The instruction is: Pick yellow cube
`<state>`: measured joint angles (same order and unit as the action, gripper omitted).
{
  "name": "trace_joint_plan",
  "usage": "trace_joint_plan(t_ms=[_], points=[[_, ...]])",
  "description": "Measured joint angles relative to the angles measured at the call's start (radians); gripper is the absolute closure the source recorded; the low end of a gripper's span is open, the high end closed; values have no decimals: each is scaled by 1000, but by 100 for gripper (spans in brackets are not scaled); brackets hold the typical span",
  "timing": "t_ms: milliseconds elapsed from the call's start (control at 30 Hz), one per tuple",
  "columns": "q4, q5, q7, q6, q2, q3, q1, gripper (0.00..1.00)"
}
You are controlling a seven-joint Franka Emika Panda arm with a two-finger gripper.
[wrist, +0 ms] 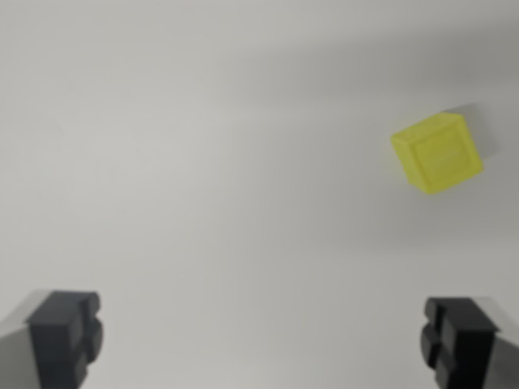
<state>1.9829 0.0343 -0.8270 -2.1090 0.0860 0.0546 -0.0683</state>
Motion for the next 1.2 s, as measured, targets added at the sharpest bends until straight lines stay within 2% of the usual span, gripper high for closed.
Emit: trace_joint_plan(t_ms=[267,1200], points=[[3,0,13,-3,2,0,-3,0],[53,4,143,-100,57,0,-47,0]])
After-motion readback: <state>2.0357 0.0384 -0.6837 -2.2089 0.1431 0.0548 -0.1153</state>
